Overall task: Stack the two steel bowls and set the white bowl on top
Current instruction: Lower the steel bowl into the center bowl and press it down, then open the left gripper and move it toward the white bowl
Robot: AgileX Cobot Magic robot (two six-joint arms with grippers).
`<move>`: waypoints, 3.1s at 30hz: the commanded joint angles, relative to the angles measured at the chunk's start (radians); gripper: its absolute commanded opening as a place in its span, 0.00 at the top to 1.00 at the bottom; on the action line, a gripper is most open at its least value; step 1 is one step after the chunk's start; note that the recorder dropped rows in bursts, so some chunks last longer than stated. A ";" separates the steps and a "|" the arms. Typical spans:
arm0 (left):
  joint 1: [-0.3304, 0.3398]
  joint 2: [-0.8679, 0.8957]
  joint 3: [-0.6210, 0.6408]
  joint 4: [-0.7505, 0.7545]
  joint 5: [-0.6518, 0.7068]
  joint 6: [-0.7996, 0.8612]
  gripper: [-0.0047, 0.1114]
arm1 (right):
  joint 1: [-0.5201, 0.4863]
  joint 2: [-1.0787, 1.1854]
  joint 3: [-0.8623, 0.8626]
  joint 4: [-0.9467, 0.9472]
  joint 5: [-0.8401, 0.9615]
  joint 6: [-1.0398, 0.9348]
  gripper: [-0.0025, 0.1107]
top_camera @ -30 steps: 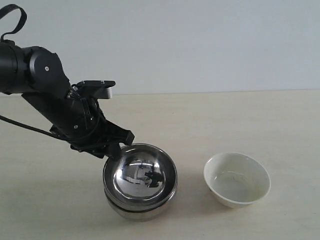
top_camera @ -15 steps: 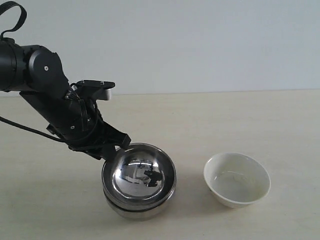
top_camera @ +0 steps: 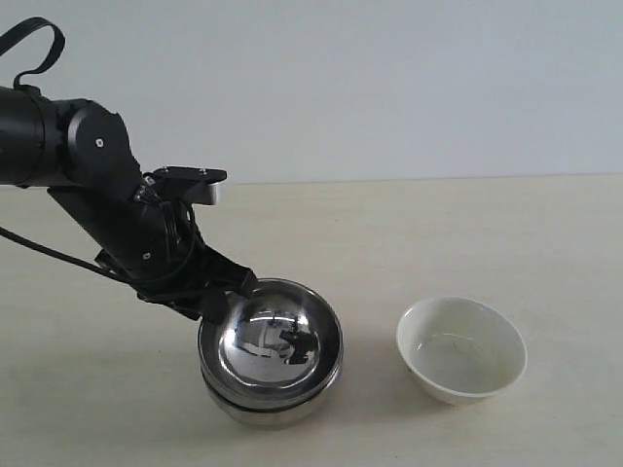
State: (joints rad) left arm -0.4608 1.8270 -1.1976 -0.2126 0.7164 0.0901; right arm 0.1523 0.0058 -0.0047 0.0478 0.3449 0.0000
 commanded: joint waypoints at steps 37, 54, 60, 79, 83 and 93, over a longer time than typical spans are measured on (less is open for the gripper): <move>-0.002 0.011 0.001 -0.071 0.017 -0.001 0.93 | -0.004 -0.006 0.005 -0.006 -0.003 0.000 0.98; -0.002 0.011 0.001 -0.084 0.019 -0.001 0.63 | -0.004 -0.006 0.005 -0.006 -0.003 0.000 0.98; -0.002 -0.014 -0.002 -0.028 0.017 -0.001 0.63 | -0.004 -0.006 0.005 -0.006 -0.003 0.000 0.98; -0.002 -0.006 0.000 -0.007 0.036 0.008 0.93 | -0.004 -0.006 0.005 -0.006 -0.003 0.000 0.98; -0.002 -0.001 -0.002 -0.011 0.038 0.008 0.93 | -0.004 -0.006 0.005 -0.006 -0.003 0.000 0.98; -0.014 -0.020 -0.063 -0.176 0.029 0.093 0.93 | -0.004 -0.006 0.005 -0.006 -0.003 0.000 0.98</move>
State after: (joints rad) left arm -0.4608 1.8184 -1.2464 -0.2951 0.7525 0.1101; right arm 0.1523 0.0058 -0.0047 0.0478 0.3449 0.0000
